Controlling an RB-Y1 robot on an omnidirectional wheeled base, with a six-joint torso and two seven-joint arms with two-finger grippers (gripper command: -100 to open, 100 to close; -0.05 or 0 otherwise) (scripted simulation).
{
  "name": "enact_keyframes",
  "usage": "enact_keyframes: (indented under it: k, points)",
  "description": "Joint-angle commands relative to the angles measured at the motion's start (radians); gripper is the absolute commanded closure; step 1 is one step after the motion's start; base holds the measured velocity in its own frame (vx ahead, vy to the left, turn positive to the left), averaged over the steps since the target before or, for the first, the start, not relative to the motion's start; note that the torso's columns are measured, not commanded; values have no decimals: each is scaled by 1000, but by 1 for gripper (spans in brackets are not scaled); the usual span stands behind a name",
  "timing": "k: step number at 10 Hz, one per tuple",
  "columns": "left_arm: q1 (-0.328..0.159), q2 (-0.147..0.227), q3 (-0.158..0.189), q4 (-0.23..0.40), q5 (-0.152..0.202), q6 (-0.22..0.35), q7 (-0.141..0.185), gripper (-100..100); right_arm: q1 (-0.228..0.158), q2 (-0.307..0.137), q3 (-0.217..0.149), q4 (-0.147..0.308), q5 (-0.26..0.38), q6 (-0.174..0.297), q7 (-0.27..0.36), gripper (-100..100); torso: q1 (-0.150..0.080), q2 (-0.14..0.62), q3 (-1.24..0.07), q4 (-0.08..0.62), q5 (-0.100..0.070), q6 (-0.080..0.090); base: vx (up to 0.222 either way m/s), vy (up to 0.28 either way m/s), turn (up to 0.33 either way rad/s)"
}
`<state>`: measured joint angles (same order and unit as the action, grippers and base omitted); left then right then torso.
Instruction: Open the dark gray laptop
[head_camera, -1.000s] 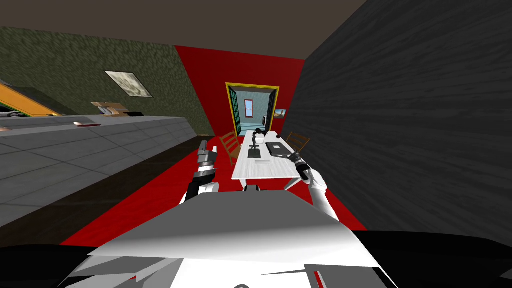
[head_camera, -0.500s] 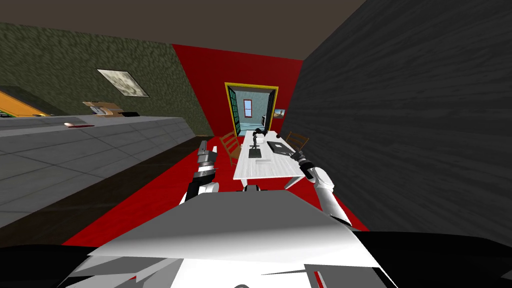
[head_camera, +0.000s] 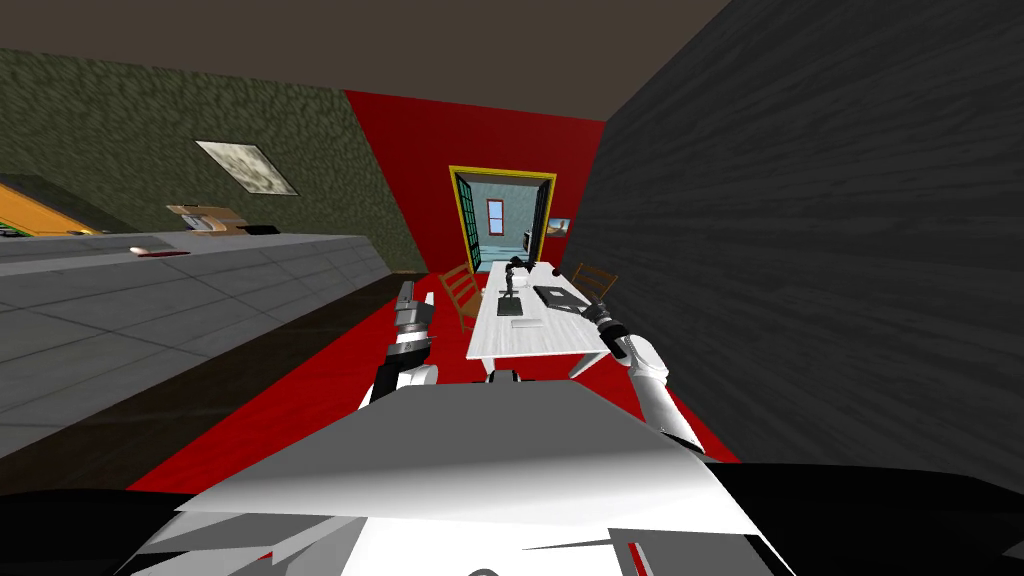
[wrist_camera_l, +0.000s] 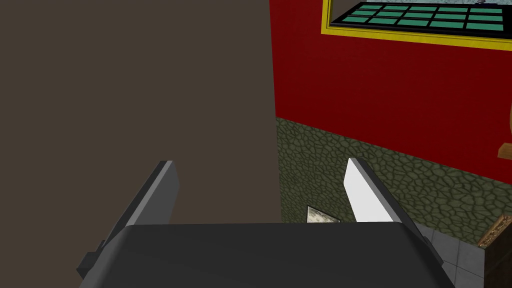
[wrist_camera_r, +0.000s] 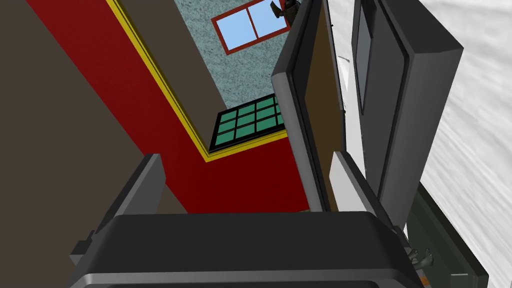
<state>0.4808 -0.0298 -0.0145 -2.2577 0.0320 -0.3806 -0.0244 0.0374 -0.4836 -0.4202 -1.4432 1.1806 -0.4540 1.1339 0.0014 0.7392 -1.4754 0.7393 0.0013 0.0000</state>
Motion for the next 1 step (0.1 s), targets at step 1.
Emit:
enact_keyframes:
  k: [1]
  points:
    - [0,0,0,0,0,0,0,0,1,0,0,1,0,0,0,0,0,0,0,0,0,0,0,0,0]
